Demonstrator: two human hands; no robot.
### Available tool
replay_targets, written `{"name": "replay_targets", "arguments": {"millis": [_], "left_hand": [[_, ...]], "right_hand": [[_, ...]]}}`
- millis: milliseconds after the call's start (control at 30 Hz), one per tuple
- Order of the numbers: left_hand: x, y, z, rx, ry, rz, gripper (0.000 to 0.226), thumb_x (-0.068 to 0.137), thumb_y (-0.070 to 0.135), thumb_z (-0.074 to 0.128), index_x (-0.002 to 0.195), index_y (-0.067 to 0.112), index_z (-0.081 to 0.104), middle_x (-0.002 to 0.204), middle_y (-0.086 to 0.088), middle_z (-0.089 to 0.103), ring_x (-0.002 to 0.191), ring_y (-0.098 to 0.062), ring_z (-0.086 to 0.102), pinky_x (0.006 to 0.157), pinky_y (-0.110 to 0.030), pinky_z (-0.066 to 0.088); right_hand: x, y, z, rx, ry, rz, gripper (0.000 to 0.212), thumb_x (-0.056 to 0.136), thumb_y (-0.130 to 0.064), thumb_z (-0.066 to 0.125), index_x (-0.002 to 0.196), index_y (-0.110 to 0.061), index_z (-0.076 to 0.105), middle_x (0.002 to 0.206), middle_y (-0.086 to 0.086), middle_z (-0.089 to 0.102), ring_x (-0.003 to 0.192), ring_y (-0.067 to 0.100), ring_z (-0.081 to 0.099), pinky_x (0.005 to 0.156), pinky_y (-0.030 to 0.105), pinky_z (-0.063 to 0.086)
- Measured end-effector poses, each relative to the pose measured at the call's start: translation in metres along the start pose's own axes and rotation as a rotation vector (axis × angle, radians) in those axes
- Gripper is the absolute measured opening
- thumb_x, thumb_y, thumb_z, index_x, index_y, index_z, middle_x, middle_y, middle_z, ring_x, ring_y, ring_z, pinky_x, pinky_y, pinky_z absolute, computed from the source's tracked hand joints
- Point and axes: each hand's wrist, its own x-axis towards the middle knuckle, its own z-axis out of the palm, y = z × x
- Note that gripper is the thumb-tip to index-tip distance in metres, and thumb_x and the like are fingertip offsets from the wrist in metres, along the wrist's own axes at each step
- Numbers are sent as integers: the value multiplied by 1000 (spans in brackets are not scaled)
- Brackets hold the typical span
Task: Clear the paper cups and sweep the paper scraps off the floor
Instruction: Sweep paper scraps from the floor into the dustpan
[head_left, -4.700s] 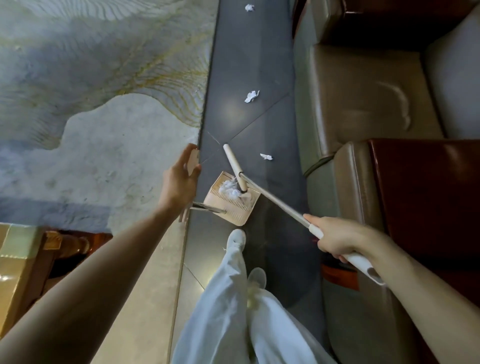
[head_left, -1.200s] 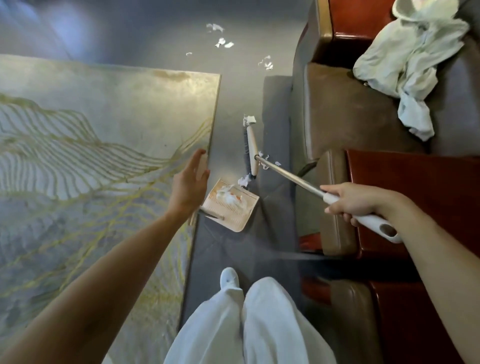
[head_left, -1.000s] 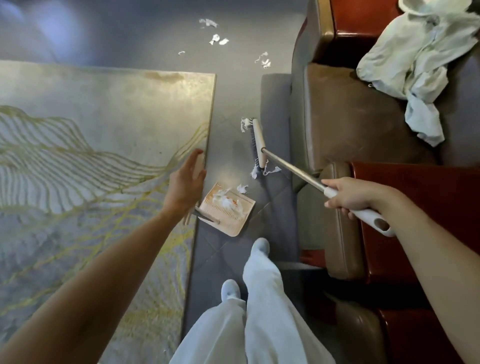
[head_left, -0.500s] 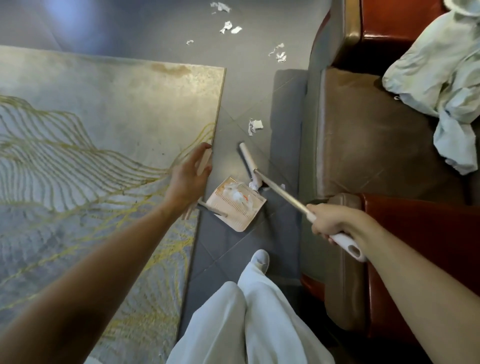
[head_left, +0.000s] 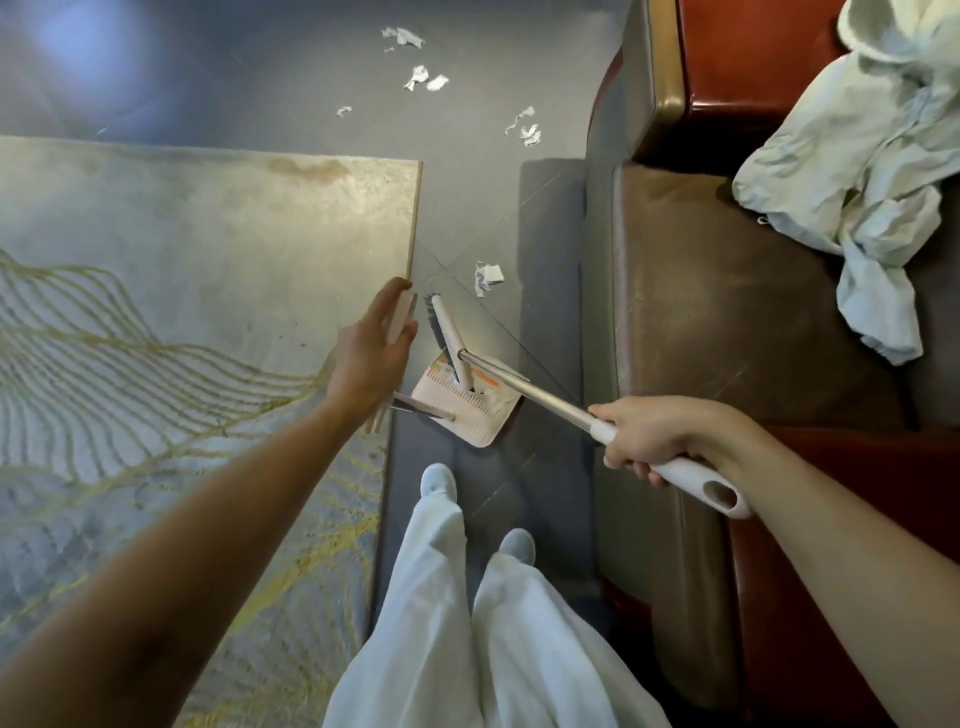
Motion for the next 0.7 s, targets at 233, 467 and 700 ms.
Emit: {"name": "replay_targets", "arguments": {"millis": [233,467,700], "left_hand": [[79,21,-9,-55,-53,49,42,98,17,50,139,25,44,119,-5,61,99,-21,59,88,-31,49],[154,29,-14,-77,-15,5,41,99,19,49,139,28,43,92,1,56,63,-12,55,66,-42,59],[222,57,3,-91,28,-64,41,99,17,47,138,27,44,78,7,55,57,-12,55,48,-26,53]], "right_hand": [[14,-36,-61,107,95,25,61,93,-6,52,147,-22,29,82,12,57,59,13,50,52,26,46],[39,-71,-136,98,187,22,59,94,-8,55,147,-18,31,83,12,59,61,14,52,52,25,50],[99,-99,-206,-185,275,61,36,90,-3,50,126,1,49,82,15,63,53,21,57,44,27,44]]}}
